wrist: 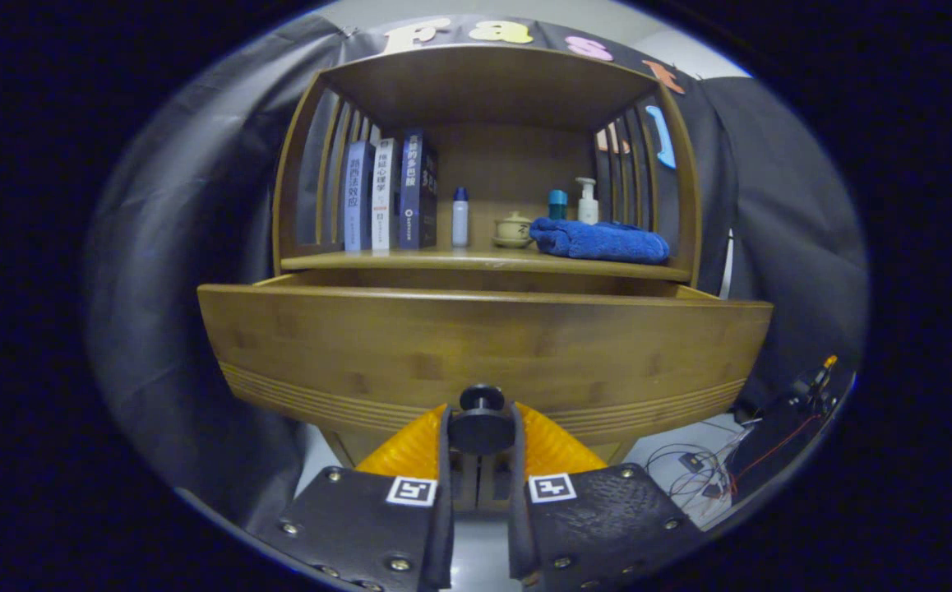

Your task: Pull open the drawer, take out the items inside it, and place them on the countertop above the cabinet.

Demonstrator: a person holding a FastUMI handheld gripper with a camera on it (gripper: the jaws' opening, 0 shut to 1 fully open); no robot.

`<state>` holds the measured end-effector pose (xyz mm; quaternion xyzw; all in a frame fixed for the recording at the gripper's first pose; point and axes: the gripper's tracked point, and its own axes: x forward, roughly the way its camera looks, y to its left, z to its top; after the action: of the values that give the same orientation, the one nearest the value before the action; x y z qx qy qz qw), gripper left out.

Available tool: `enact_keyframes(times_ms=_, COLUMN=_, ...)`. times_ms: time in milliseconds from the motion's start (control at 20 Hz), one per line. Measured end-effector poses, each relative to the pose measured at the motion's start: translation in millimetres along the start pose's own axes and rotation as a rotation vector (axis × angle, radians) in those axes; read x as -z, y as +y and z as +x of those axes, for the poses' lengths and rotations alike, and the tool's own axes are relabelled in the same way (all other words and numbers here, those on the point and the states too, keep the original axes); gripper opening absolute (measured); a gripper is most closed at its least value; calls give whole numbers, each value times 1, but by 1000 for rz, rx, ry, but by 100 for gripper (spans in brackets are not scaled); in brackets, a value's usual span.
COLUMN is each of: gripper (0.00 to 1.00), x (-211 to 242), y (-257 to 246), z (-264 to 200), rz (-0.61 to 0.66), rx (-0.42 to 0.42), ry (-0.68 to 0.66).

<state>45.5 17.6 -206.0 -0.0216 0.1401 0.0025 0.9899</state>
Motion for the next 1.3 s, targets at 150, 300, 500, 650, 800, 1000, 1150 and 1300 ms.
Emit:
enact_keyframes(times_ms=150, gripper=27, x=8, y=2, z=-11, rz=-30, rx=-14, ry=13)
enact_keyframes(times_ms=300, gripper=27, x=12, y=3, z=-18, rz=-27, rx=-32, ry=42)
enact_keyframes(times_ms=500, gripper=43, x=1, y=0, z=-33, rz=-8, rx=-62, ry=23)
enact_keyframes(times_ms=650, gripper=69, x=-30, y=-5, z=-50, rz=11, rx=-58, ry=-8)
enact_keyframes(times_ms=800, gripper=99, x=-61, y=-14, z=-59, rz=-11, rx=-42, ry=-36)
enact_keyframes(times_ms=1000, gripper=99, x=-103, y=-17, z=-56, rz=-32, rx=-42, ry=-60)
enact_keyframes(times_ms=1150, gripper=99, x=-123, y=-14, z=-40, rz=-61, rx=-53, ry=-21)
enact_keyframes(times_ms=1300, gripper=99, x=-126, y=-22, z=-7, rz=-15, rx=-39, ry=85)
